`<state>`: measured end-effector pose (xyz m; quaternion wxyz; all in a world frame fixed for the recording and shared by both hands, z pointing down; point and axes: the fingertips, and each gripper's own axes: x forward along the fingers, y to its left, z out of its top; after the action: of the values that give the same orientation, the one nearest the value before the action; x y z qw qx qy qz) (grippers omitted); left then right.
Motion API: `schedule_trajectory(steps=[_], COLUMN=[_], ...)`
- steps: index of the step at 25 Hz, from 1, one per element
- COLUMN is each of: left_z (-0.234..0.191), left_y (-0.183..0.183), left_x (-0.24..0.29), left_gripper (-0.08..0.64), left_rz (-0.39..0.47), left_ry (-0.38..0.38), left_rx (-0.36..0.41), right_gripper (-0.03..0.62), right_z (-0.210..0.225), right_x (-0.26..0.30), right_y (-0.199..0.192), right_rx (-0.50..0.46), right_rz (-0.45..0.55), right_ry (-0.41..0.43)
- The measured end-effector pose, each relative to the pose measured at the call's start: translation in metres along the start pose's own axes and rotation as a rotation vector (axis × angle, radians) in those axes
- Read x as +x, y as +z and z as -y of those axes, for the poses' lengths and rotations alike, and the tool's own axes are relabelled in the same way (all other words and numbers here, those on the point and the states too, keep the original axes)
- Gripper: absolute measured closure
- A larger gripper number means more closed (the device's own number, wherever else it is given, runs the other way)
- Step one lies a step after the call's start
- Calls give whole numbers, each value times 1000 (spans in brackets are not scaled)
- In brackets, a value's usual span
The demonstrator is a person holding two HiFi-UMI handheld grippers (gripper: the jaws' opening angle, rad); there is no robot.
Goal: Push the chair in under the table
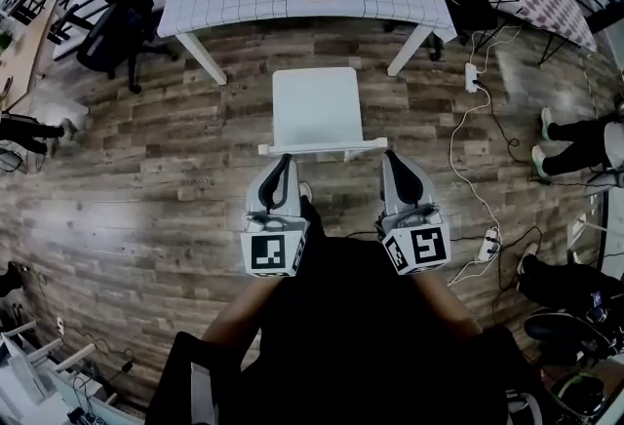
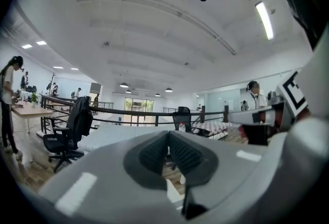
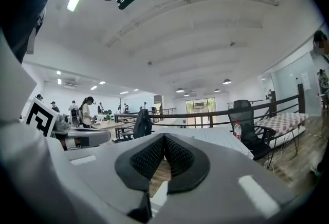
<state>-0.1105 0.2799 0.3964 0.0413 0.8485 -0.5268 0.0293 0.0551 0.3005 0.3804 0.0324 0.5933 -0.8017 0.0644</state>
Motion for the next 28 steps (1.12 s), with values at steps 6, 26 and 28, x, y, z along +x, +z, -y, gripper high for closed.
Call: schedule_trajectory(steps=[6, 26, 28], left_z=[-34, -79, -78], left_y=[5, 0, -4], left_x=[32, 93, 96], left_gripper=[549, 549, 549], left_rz=[2, -14, -36], left_ry=[-40, -105, -99], left_rx=[-12, -12, -12], right_gripper=[595, 595, 595], right_z=[-17, 4, 8], right_x=[52, 119, 124], right_y=[2, -9, -10], right_rx=[-7, 43, 44], right_rz=[-31, -78, -83], right_ry=[8, -98, -93])
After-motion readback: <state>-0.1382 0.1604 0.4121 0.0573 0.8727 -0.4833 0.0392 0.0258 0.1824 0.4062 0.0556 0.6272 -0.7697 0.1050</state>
